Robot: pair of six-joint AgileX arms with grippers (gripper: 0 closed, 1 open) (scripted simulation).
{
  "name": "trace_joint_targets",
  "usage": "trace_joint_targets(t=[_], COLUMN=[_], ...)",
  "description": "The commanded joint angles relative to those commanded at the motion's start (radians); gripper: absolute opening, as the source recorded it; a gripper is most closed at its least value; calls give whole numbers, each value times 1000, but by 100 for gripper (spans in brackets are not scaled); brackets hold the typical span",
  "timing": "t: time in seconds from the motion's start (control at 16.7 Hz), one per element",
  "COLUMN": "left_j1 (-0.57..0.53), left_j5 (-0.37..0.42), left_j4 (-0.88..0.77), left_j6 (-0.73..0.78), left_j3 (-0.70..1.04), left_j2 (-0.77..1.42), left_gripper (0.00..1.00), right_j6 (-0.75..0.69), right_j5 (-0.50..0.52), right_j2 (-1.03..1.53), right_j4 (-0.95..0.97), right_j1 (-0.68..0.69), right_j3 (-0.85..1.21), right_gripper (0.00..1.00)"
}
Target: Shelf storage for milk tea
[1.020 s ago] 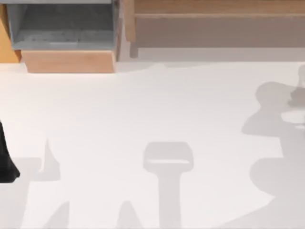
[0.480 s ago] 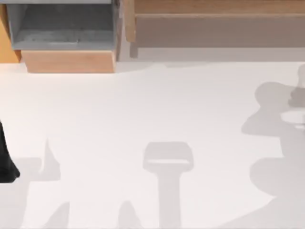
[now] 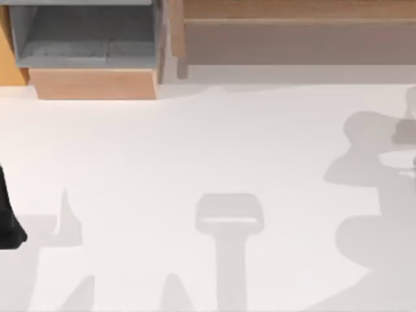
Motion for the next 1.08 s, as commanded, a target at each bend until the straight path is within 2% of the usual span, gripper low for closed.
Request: trace_joint_targets(t=[0.24, 0.54, 1.08], left_j1=[0, 0, 0], left_j5=[0, 0, 0], left_j4=[0, 0, 0], left_j6=[0, 0, 0], left_j3=[0, 0, 0], left_j2=[0, 0, 0], left_gripper=[100, 100, 100], right_j6=[-9, -72, -136], right_j5=[11, 90, 221], right_j2=[-21, -124, -302], right_j4=[11, -39, -380], right_j1=[3, 7, 100], right_j3=[21, 97, 292], right_gripper=[0, 0, 0])
